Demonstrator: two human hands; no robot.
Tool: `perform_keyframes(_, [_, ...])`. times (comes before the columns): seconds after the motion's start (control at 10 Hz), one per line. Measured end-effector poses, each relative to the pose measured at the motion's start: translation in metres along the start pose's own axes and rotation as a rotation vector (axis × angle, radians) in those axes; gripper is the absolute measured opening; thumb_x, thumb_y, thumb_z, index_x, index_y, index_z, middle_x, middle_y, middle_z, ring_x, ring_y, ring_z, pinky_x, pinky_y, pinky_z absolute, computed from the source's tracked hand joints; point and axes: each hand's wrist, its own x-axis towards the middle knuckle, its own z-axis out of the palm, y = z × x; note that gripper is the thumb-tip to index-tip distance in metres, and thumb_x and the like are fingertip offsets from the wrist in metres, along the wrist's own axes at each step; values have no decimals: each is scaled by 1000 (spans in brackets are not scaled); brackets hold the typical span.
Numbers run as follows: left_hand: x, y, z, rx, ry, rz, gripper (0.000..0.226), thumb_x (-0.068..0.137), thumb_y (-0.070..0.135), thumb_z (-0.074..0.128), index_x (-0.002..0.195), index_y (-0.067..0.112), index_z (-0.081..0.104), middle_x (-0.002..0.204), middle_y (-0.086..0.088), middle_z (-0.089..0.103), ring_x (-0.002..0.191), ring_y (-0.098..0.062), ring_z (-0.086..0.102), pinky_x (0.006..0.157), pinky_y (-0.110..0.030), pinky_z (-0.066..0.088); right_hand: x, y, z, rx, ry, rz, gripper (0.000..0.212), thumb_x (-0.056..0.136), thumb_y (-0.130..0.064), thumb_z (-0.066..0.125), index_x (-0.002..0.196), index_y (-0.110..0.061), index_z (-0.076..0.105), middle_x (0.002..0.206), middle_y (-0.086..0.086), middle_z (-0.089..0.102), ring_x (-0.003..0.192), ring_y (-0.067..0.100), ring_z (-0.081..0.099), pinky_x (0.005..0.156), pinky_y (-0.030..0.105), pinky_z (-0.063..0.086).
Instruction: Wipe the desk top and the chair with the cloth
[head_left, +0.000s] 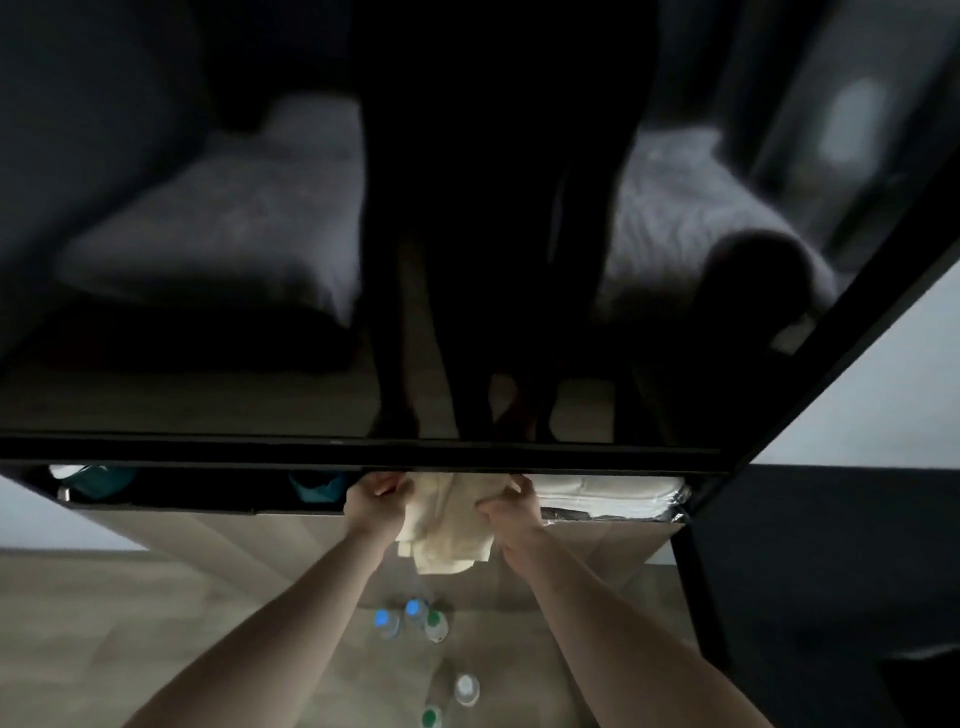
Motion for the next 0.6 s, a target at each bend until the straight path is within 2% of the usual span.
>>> perform_keyframes(0.1, [21, -2, 5, 21, 41, -5, 45, 90, 15, 73, 52, 13, 48, 52, 3, 47, 56, -15, 45, 60, -26, 37, 14, -2, 13, -223, -5, -66, 46, 75, 11, 62, 115, -12, 63, 109, 11, 72, 106, 29, 69, 89, 37, 55])
perform_keyframes(0.2, [32, -1, 13, 13, -3, -46, 14, 88, 13, 75, 81, 3, 68, 74, -4, 67, 88, -30, 69, 74, -29, 45, 15, -10, 18, -620, -2, -58, 52, 87, -12, 61, 138, -7, 53, 128, 13, 63, 122, 30, 59, 97, 33, 49])
perform_keyframes(0.3, [28, -6, 15, 380, -148, 101, 31, 90, 13, 68, 118, 0, 67, 119, -18, 66, 118, -35, 60, 95, -33, 47, 11, -2, 18, -805, -84, -136, 73, 86, -8, 58, 153, -2, 29, 157, 12, 32, 140, 27, 43, 110, 29, 40])
perform_keyframes(0.4, [13, -22, 10, 786, -281, 371, 68, 95, 18, 58, 157, 22, 32, 158, -11, 24, 142, -31, 25, 120, -37, 27, -3, 10, 13, -918, -153, -217, 94, 81, 9, 46, 161, -11, 0, 167, 1, -8, 151, 28, 25, 115, 30, 37])
perform_keyframes(0.5, [-2, -30, 6, 947, -376, 450, 64, 101, 23, 50, 159, 22, 23, 167, -1, 9, 153, -29, 11, 125, -40, 15, -19, 14, 1, -993, -192, -263, 88, 91, 3, 51, 162, -14, 3, 168, 1, -16, 156, 21, -5, 124, 34, 19])
perform_keyframes(0.6, [-22, -25, 4, 1023, -441, 456, 61, 101, 25, 46, 159, 24, 26, 169, 0, 2, 156, -28, 4, 126, -43, 11, -39, 10, -14, -976, -182, -300, 76, 93, -4, 55, 160, -17, 21, 169, -3, -4, 155, 21, 15, 117, 28, 27])
